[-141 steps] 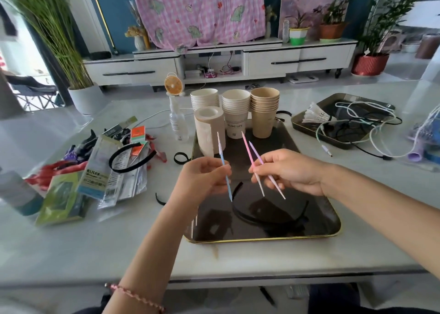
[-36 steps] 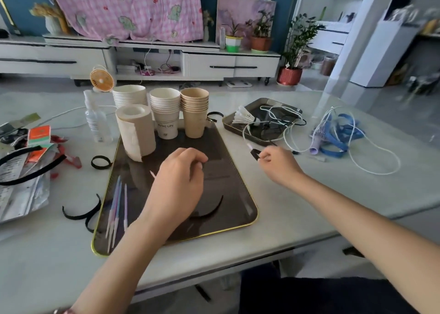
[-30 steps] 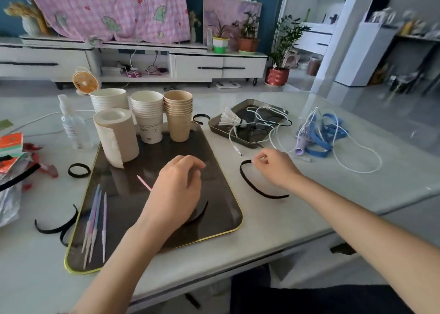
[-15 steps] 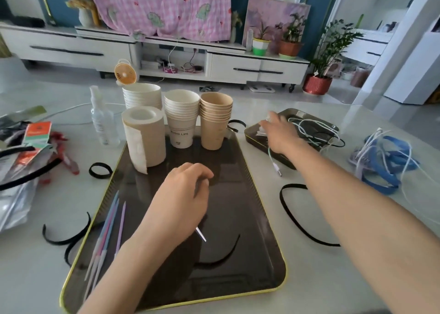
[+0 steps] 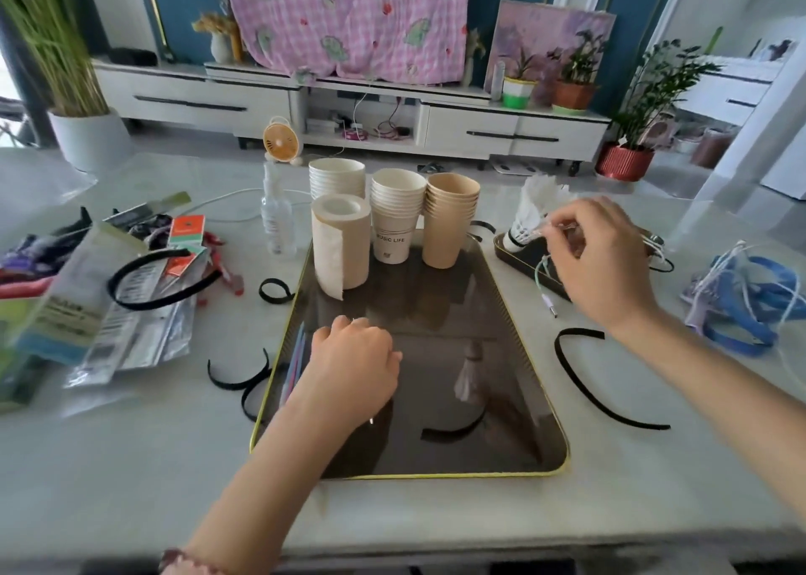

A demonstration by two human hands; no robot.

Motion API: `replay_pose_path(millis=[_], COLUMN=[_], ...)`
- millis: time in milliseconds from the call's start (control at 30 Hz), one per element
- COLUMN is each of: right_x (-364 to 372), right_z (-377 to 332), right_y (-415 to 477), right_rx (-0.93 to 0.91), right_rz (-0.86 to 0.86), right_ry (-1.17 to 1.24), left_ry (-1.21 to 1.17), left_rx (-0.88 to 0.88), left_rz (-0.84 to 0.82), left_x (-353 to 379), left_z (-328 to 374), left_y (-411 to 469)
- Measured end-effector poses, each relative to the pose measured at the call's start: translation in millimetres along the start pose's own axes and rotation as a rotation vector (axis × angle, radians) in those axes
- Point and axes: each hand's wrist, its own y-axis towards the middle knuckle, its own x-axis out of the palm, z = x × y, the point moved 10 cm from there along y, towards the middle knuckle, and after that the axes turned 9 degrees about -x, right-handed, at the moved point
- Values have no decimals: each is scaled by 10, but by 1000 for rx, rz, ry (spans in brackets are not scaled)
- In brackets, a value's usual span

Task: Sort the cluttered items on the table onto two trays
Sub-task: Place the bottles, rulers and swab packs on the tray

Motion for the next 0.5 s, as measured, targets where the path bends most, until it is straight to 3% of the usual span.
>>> replay_pose_path(millis=[167, 333, 500], right_x=[317, 716, 961], right_z=[-1004, -1667, -1867], right_y=[-238, -425, -690], right_rx=[-160, -409, -357], right_rz=[-226, -423, -611], right_ry=[188, 215, 327], left_ry=[67, -50, -196], left_rx=[-31, 4, -19], left_rz=[82, 172, 227], left_x=[-60, -151, -305], left_z=[-224, -327, -596], left_y=[-162, -211, -276])
